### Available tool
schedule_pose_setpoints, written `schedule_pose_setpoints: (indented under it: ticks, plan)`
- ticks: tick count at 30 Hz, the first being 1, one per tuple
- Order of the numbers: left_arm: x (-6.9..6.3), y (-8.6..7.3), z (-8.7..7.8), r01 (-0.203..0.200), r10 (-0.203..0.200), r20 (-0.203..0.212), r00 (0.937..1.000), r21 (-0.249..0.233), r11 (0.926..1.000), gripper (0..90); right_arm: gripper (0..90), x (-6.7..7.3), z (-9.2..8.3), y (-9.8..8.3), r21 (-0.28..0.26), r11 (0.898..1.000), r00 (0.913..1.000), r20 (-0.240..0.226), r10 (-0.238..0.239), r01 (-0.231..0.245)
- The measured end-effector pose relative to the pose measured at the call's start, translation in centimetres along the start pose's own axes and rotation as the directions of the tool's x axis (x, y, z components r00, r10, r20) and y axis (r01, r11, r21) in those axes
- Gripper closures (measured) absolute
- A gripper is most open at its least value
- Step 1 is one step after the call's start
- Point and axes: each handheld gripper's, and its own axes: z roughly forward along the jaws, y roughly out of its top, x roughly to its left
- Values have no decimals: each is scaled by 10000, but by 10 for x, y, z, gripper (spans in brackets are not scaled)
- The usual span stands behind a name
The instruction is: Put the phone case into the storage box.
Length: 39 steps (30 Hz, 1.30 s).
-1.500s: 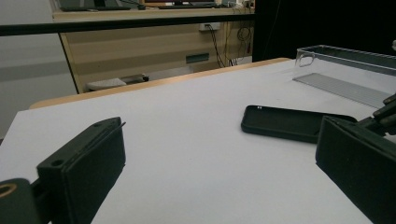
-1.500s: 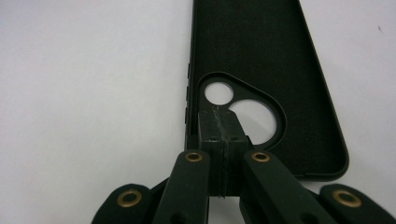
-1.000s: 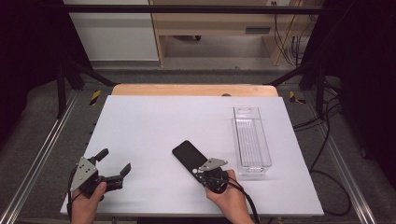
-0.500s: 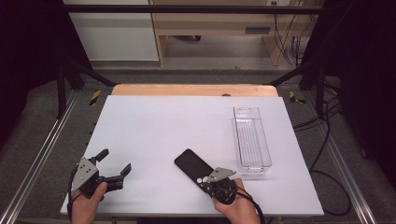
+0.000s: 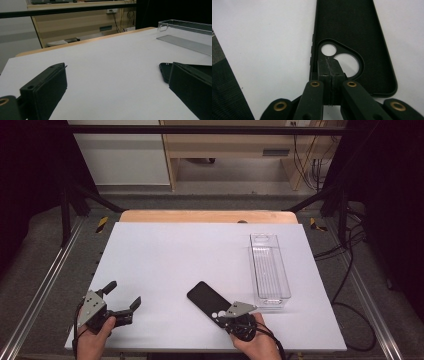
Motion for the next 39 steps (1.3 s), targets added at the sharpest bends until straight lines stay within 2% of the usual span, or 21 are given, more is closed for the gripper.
schedule_pose_setpoints:
  ticks: [2,3,4,5,6,8,9,10,11,13,14,15,19,20,25,32,39]
  plan:
    - [-1,1,-1,-11,11,7,10000,-48,10000,16,863,0,-5,1,-349,9994,10000,57,-8,10]
    - [-1,1,-1,13,-13,33,10000,-85,10000,16,822,-1,-11,2,-702,9974,9995,277,-128,147]
    - [-1,1,-1,13,-13,33,10000,-85,10000,16,822,-1,-11,2,-702,9974,9995,277,-128,147]
    - [-1,2,0,1,0,53,10000,-83,10000,16,782,-1,-14,3,-898,9958,9991,411,-112,148]
    - [-2,2,0,-7,7,90,10000,-84,10000,16,639,-4,-21,4,-1490,9888,9977,679,48,53]
    - [-3,3,0,-34,35,129,9999,-96,9999,16,488,-5,-24,5,-1737,9848,9962,842,213,-64]
    - [-3,3,0,-42,44,143,9999,-115,9999,16,488,-5,-24,5,-1737,9848,9962,842,213,-64]
    - [-3,3,0,-56,58,164,9998,-130,9999,16,416,-6,-25,6,-1824,9832,9950,960,286,-106]
    - [-4,4,0,-62,64,174,9998,-149,9999,16,269,-7,-27,7,-2013,9791,9926,1087,534,-306]
    - [-4,4,1,-108,111,230,9997,-126,9999,16,176,-8,-25,7,-2019,9787,9928,1043,584,-364]
    - [-4,4,1,-108,111,230,9997,-126,9999,16,176,-8,-25,7,-2019,9787,9928,1043,584,-364]
    - [-4,4,2,-96,99,238,9997,-128,9999,16,98,-8,-22,6,-1970,9799,9927,1075,550,-329]
    - [-5,3,2,-122,125,265,9996,-103,9999,16,72,-8,-17,6,-1801,9828,9934,979,595,-412]
    - [-5,3,3,-129,132,282,9995,-86,9999,16,68,-9,-12,4,-1454,9883,9939,927,597,-458]
    - [-7,4,3,-244,246,328,9992,-72,9997,16,68,-11,-2,2,-763,9937,9919,905,893,-825]
    - [-9,4,4,-281,282,405,9988,-33,9996,16,62,-11,8,4,-463,9948,9922,809,944,-909]
    - [-13,4,6,-401,399,495,9980,38,9992,16,73,-10,17,8,-247,9953,9912,917,959,-940]
